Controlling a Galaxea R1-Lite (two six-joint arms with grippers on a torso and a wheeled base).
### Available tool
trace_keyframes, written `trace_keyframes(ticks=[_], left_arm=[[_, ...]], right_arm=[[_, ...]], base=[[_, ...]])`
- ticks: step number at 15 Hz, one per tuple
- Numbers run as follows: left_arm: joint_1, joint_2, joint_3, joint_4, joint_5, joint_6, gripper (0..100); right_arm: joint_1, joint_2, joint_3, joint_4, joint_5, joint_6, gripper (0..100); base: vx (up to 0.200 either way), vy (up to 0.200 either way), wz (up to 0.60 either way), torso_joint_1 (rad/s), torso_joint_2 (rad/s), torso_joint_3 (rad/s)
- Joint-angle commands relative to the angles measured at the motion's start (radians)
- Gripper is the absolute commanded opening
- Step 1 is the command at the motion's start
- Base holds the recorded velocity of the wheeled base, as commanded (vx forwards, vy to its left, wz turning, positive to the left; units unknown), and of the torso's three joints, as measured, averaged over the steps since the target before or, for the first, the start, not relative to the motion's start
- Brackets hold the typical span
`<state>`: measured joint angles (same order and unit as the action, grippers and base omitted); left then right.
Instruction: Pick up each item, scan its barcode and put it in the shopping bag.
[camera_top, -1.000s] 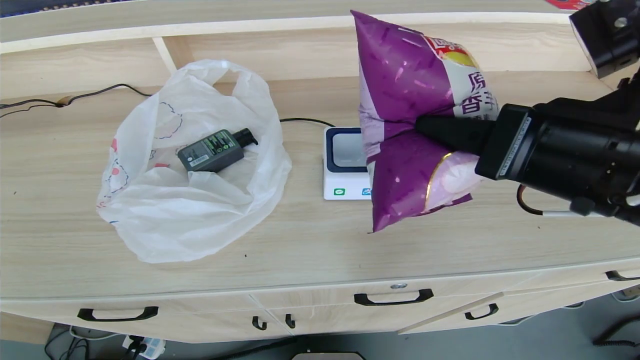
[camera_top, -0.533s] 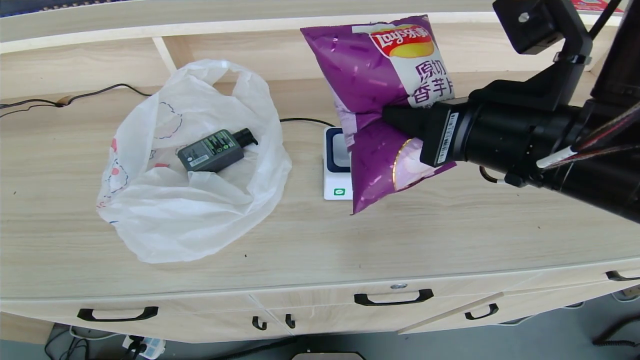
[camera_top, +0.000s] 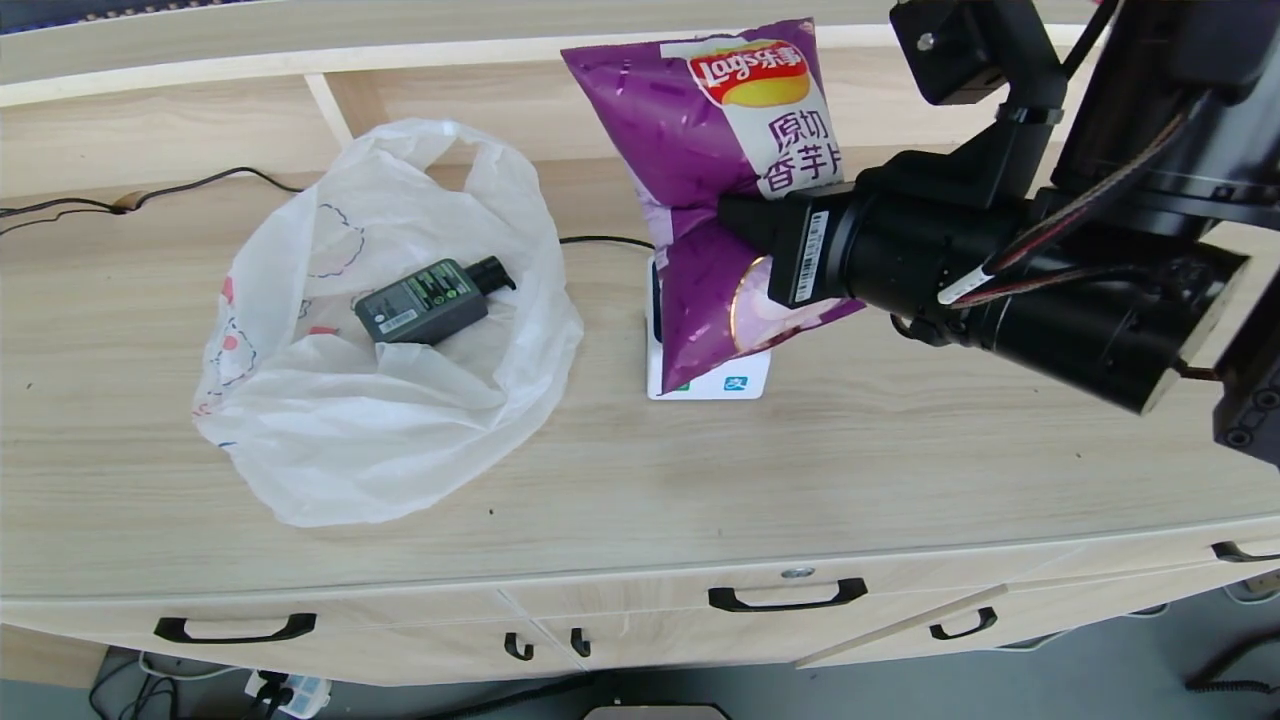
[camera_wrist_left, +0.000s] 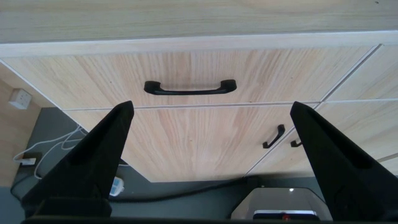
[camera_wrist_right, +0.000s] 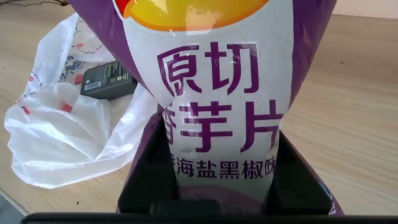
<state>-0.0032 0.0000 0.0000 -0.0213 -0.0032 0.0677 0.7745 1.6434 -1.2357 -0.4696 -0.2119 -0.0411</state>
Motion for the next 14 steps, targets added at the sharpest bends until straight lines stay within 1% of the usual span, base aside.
trace_keyframes(ticks=[1,3,10,12,13,14], left_arm=[[0.000,0.002,0.000,0.000,0.000,0.000,100],[0.000,0.000,0.000,0.000,0.000,0.000,100],[0.000,0.002,0.000,0.000,0.000,0.001,100],[0.000,0.000,0.000,0.000,0.000,0.000,100],[0.000,0.000,0.000,0.000,0.000,0.000,100],[0.000,0.000,0.000,0.000,0.000,0.000,100]], right_arm=[[-0.007,0.018,-0.004,-0.001,0.000,-0.013,0],[-0.020,0.018,-0.002,-0.001,-0.001,-0.022,0],[-0.021,0.018,0.009,-0.003,-0.001,-0.026,0],[-0.018,-0.002,0.012,-0.003,-0.058,-0.026,0],[-0.017,-0.027,0.030,-0.004,-0.089,-0.026,0],[-0.017,-0.066,0.058,-0.012,-0.096,-0.026,0]], base=[[0.000,0.000,0.00,0.000,0.00,0.000],[0.000,0.000,0.00,0.000,0.00,0.000],[0.000,0.000,0.00,0.000,0.00,0.000],[0.000,0.000,0.00,0.000,0.00,0.000],[0.000,0.000,0.00,0.000,0.00,0.000],[0.000,0.000,0.00,0.000,0.00,0.000]])
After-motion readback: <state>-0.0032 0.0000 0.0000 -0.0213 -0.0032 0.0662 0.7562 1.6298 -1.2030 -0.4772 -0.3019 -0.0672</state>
